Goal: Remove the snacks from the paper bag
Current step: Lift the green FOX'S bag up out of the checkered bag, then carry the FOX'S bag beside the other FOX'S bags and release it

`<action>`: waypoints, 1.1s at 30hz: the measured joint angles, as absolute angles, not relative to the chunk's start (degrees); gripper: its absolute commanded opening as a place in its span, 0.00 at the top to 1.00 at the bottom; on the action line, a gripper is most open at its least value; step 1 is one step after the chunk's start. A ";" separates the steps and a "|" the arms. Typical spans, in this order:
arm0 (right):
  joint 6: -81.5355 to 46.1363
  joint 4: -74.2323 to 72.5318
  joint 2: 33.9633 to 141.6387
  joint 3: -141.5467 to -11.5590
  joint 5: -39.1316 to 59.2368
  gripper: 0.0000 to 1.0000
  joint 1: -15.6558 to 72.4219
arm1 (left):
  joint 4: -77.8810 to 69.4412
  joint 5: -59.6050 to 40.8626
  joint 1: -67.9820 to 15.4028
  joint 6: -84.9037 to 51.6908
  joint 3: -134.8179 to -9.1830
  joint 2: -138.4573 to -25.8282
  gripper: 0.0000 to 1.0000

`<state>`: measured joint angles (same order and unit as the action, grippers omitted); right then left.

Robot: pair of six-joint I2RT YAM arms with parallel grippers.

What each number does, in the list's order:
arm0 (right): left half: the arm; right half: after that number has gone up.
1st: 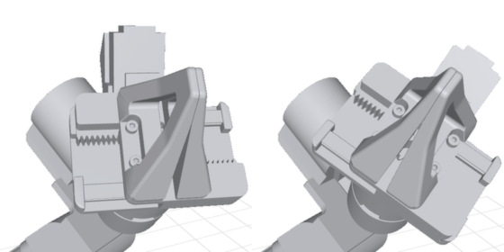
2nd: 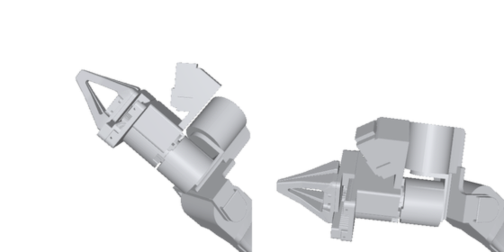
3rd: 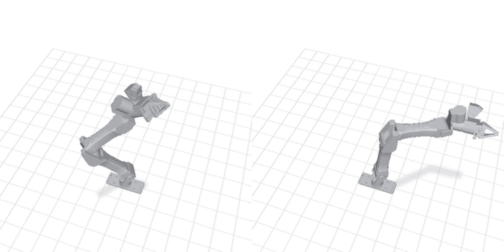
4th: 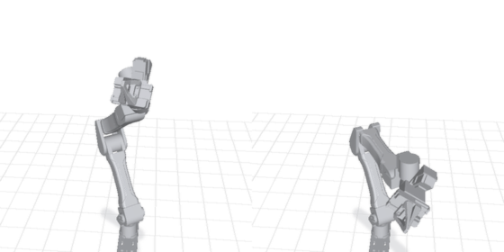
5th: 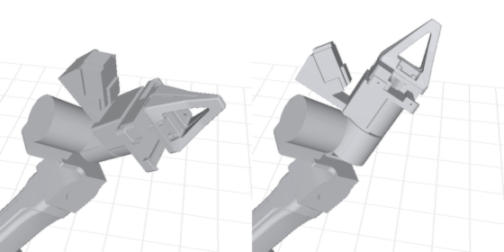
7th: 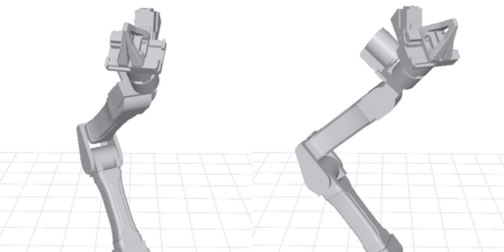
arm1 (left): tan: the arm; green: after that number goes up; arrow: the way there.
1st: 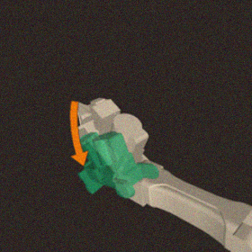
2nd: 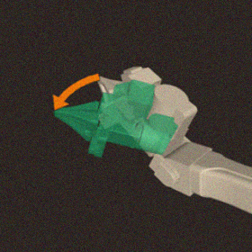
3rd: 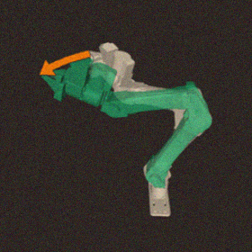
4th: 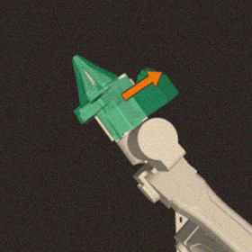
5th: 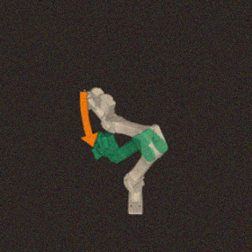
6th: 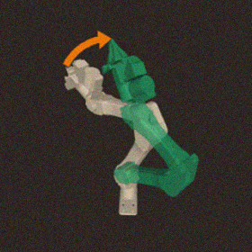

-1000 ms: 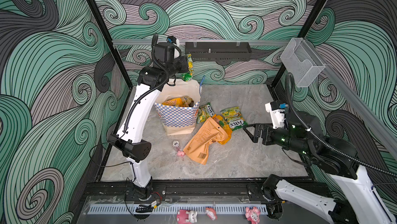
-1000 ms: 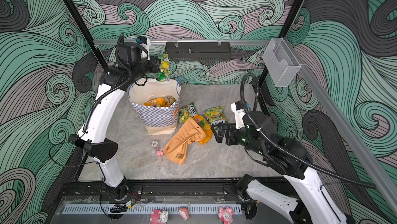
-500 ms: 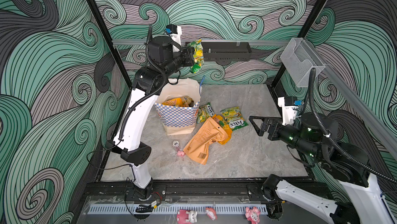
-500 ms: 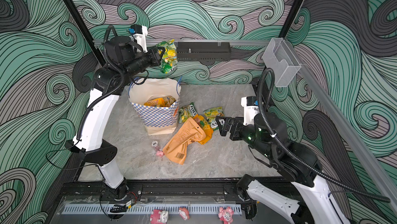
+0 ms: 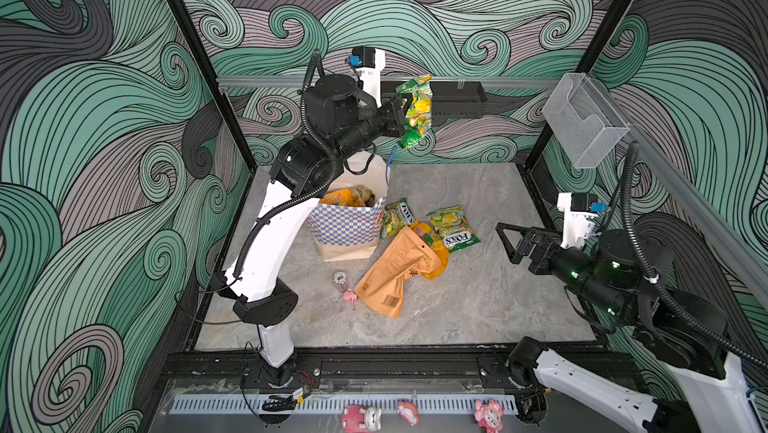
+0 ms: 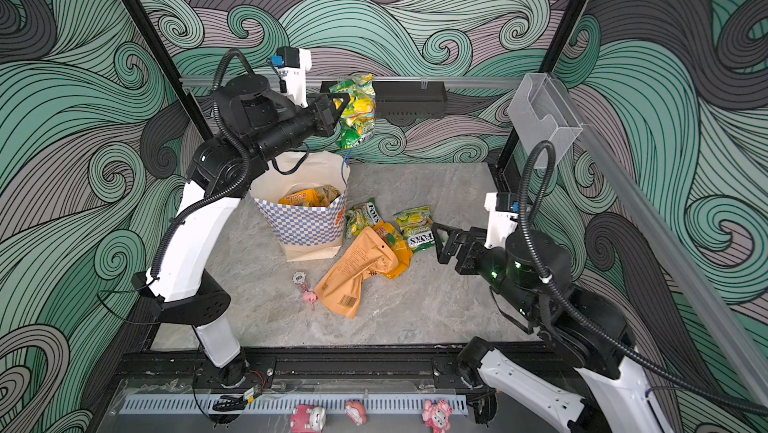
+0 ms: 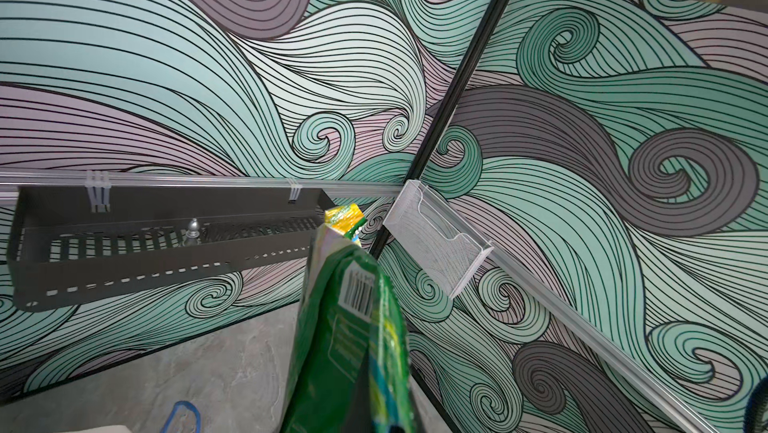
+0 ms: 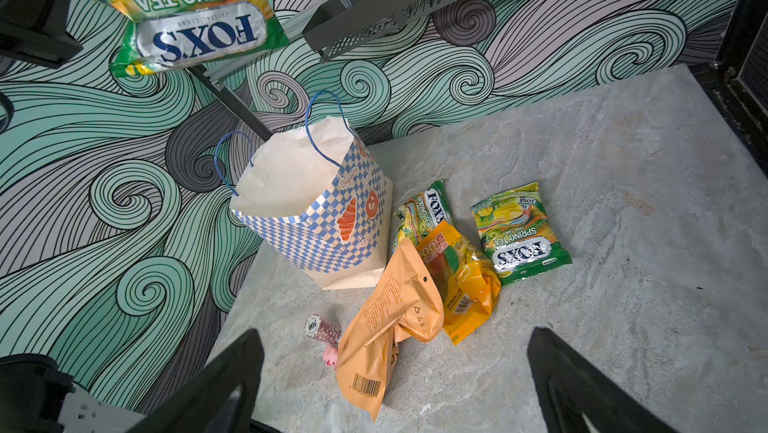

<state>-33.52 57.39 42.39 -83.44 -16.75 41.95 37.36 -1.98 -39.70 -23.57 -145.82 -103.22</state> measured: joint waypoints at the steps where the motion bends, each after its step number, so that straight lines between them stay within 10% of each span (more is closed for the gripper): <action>1: -33.54 57.36 41.98 -83.31 -17.21 0.01 41.95 | 37.32 -1.98 -40.27 -23.57 -146.02 -103.42 1.00; 33: -34.98 63.77 32.34 -78.52 -21.69 0.01 41.93 | 35.88 -6.15 -54.76 -23.42 -126.45 -114.02 1.00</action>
<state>-34.98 63.77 32.34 -78.52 -21.69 41.93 35.88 -6.15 -54.76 -23.42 -126.45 -114.02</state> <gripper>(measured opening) 0.993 0.048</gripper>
